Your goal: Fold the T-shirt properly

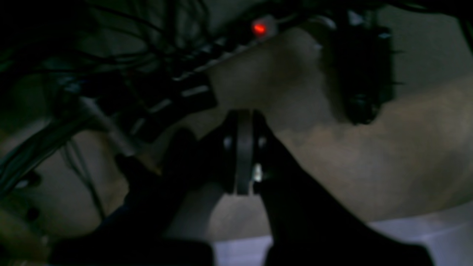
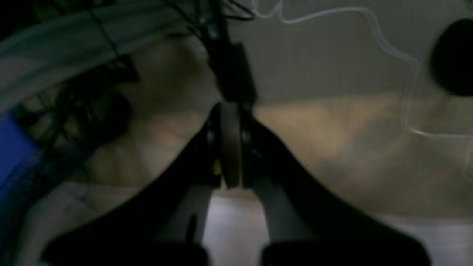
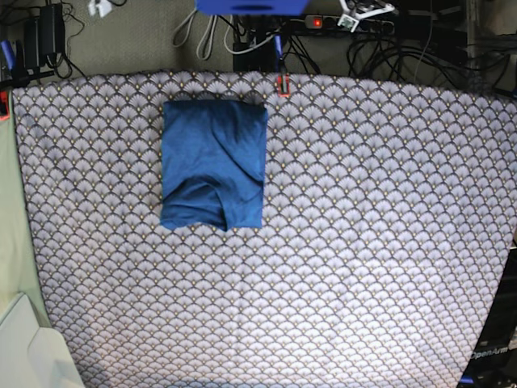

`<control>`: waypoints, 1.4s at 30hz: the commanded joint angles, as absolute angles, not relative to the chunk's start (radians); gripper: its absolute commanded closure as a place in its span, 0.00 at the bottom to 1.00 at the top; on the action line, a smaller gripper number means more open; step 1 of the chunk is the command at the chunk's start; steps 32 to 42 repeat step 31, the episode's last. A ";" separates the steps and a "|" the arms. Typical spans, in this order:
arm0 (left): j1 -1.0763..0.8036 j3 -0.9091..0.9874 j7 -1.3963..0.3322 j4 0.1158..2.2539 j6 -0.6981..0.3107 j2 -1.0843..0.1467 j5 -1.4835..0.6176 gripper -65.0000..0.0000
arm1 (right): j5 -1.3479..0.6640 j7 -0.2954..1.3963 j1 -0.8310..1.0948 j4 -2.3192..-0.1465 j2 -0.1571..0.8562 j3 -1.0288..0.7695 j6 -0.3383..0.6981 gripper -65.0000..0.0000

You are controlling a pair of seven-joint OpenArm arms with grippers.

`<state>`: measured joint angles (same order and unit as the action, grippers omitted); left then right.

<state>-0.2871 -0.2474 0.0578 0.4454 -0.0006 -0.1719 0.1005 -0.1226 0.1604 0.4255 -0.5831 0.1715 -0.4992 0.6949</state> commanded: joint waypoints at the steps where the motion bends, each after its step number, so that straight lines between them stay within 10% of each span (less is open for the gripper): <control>1: -0.294 -0.248 0.076 0.430 0.007 -0.173 0.099 1.00 | -0.111 0.102 0.417 -0.503 0.191 -0.498 0.698 1.00; 5: -0.262 -0.246 0.099 0.348 0.010 -0.147 0.079 1.00 | -0.013 -0.166 0.375 -0.297 0.182 -0.496 0.677 1.00; 24: -0.105 -0.255 0.171 0.122 0.012 -0.088 -0.277 1.00 | 0.424 -0.455 0.300 -0.151 0.042 -0.498 -0.367 1.00; 42: -0.067 -0.257 0.185 0.064 0.010 -0.062 -0.277 0.99 | 0.443 -0.371 0.271 -0.147 0.010 -0.496 -0.394 1.00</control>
